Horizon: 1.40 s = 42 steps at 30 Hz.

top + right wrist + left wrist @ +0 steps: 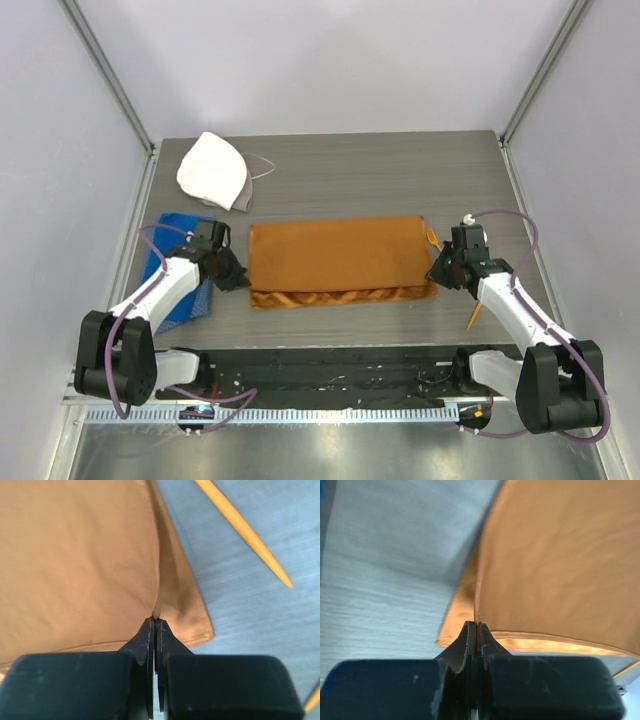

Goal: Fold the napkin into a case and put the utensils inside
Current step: Fold and flatten the napkin at the center of the board.

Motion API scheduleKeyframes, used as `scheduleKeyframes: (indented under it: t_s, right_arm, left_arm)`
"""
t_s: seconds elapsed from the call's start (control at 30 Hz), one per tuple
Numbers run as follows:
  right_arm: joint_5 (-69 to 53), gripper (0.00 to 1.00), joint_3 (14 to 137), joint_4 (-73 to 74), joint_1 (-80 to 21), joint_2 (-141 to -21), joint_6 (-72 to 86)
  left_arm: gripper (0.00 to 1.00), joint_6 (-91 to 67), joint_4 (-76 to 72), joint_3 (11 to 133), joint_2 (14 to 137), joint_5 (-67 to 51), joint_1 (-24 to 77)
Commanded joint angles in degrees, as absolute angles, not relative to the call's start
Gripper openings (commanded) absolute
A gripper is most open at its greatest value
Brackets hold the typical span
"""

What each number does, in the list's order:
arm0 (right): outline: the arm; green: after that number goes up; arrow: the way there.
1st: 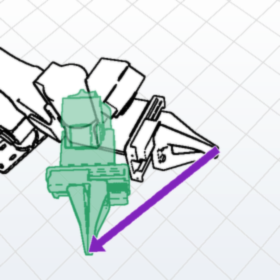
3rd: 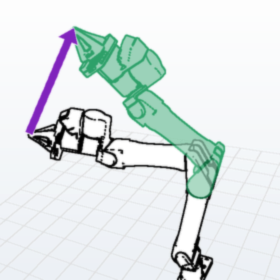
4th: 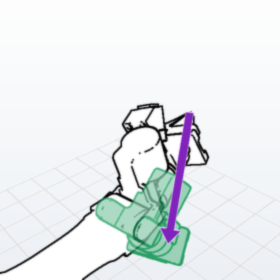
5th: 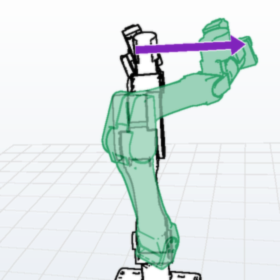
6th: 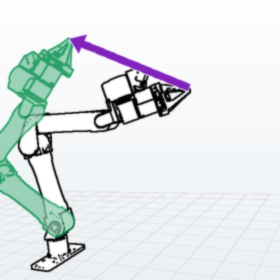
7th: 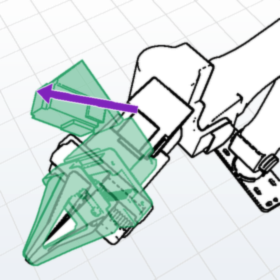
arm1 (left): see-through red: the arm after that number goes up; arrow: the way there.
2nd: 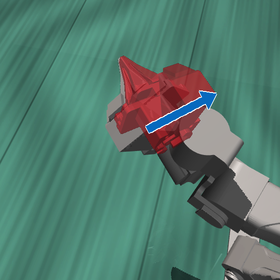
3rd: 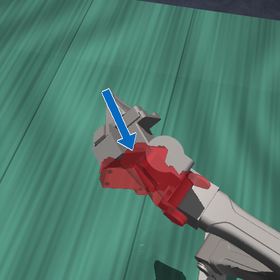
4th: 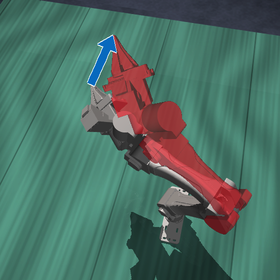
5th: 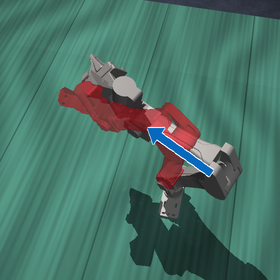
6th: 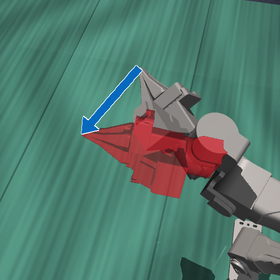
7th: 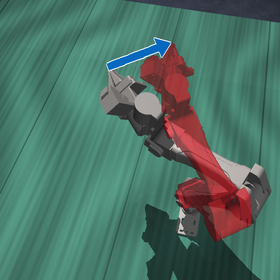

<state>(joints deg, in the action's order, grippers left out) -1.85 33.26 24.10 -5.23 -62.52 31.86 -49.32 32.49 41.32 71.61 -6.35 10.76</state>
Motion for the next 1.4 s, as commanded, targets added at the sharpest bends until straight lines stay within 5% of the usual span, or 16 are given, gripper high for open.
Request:
scheduleKeyframes:
  t_s: [0.0, 0.67, 1.37]
  right_arm:
    - [2.5, 0.01, 33.0, 25.6, -5.1, -61.3, 34.7]
    - [8.3, 0.01, 34.4, 32.9, -5.0, -55.5, 39.8]
    - [11.5, 0.01, 29.1, 27.4, -5.0, -59.5, 40.2]
  left_arm:
    - [0.00, -50.2, 30.8, 39.6, 72.4, -8.2, 10.8]
    - [0.00, -53.0, 34.9, 36.0, 62.4, -9.4, 13.0]
    - [0.00, -54.1, 27.4, 31.8, 71.4, -5.2, 16.8]
